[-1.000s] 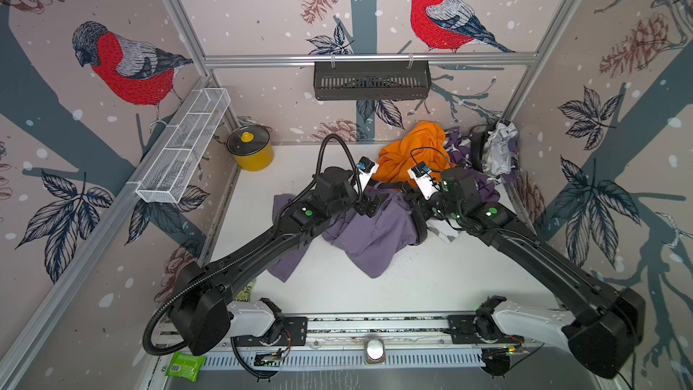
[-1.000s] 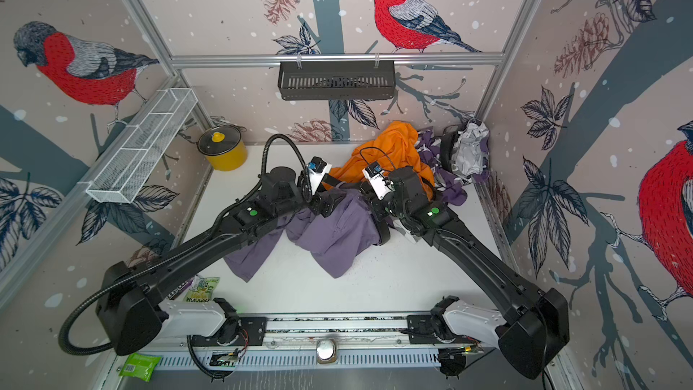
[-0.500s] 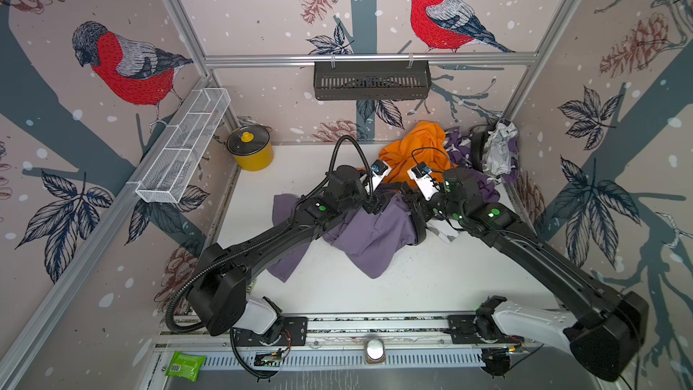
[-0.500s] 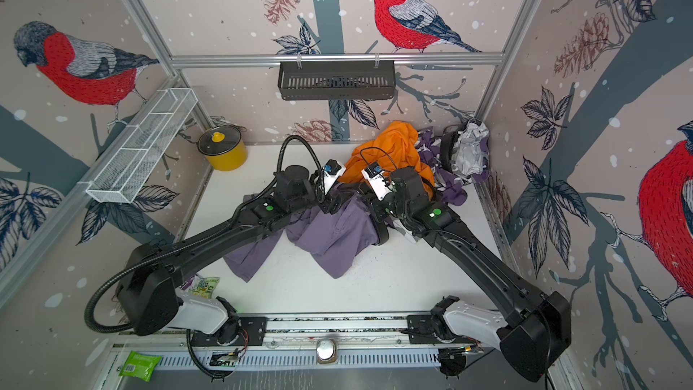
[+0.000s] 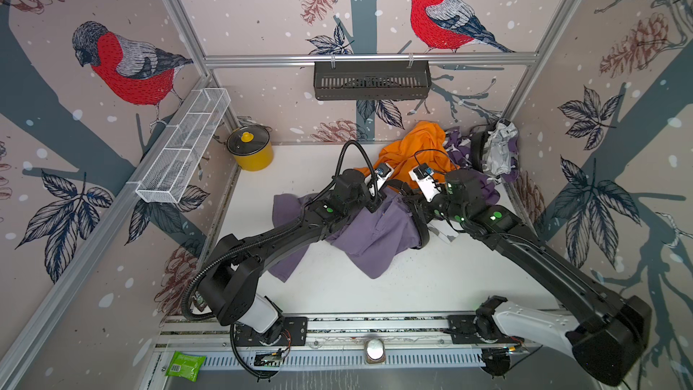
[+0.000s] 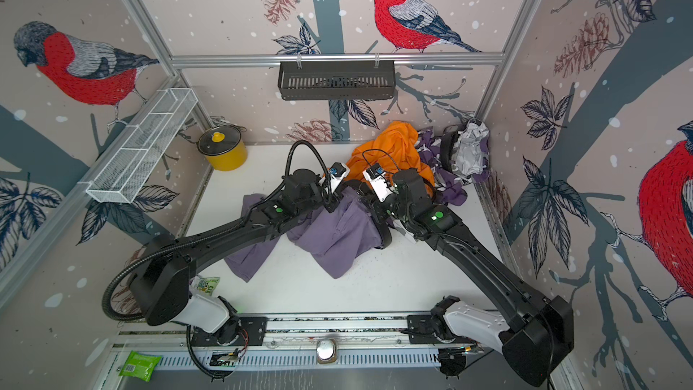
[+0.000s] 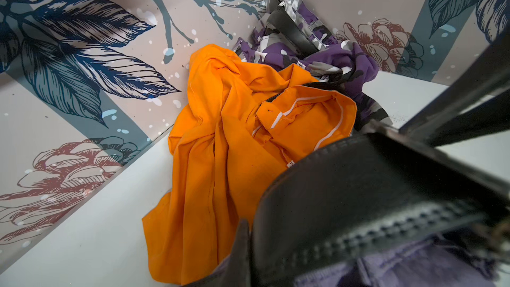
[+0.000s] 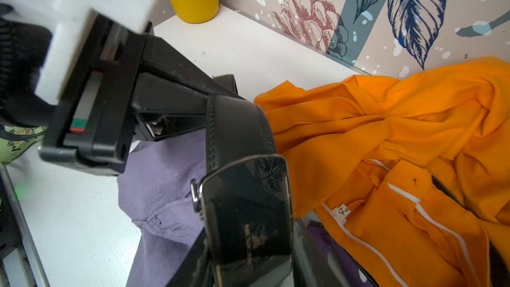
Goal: Remove the belt from the trousers
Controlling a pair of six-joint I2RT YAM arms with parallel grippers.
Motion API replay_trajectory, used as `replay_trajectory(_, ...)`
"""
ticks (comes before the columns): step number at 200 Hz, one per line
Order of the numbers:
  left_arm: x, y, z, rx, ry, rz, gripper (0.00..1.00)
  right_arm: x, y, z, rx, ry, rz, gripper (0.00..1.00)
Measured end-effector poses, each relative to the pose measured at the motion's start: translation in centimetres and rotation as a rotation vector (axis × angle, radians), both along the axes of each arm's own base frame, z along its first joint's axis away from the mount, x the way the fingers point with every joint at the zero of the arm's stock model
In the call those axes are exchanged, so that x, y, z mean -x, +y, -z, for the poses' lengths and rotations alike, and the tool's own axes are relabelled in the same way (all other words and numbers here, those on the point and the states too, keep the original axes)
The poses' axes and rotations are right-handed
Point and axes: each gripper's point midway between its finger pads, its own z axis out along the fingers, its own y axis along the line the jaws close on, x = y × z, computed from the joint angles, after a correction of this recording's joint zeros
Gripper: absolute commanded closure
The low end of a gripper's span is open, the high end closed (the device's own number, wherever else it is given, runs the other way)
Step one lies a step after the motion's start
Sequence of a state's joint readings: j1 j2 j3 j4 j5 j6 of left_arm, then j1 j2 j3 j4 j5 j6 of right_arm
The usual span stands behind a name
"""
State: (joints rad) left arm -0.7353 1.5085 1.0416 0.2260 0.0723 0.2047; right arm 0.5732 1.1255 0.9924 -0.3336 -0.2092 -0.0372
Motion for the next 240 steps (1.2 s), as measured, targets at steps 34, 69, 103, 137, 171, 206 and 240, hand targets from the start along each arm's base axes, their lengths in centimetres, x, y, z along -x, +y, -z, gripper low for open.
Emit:
replay_trajectory(34,0.5,1.2,-0.1,0.024,0.029,-0.043,1.00,-0.4,1.0,1.4,-0.009,0.030,-0.037,0.71)
replay_trajectory(69,1.1,2.6,1.7,0.011,0.116,-0.098,1.00,-0.7,1.6,3.3,-0.001,0.064,-0.058,0.33)
replay_trajectory(103,1.5,3.6,3.0,0.013,0.210,-0.158,1.00,-0.3,1.2,4.5,-0.002,0.080,-0.046,0.13)
replay_trajectory(137,1.9,4.3,3.1,0.029,0.251,-0.192,1.00,0.7,1.8,4.0,-0.004,0.041,-0.071,0.00)
replay_trajectory(171,2.2,4.4,3.1,0.040,0.274,-0.198,1.00,0.5,2.6,2.8,0.002,-0.023,-0.081,0.01)
replay_trajectory(206,2.5,4.6,2.9,0.050,0.276,-0.200,1.00,-1.6,3.2,2.4,0.034,-0.042,-0.058,0.00)
replay_trajectory(240,2.6,4.9,2.8,0.052,0.276,-0.206,1.00,-3.2,4.7,2.2,0.053,-0.035,-0.093,0.00)
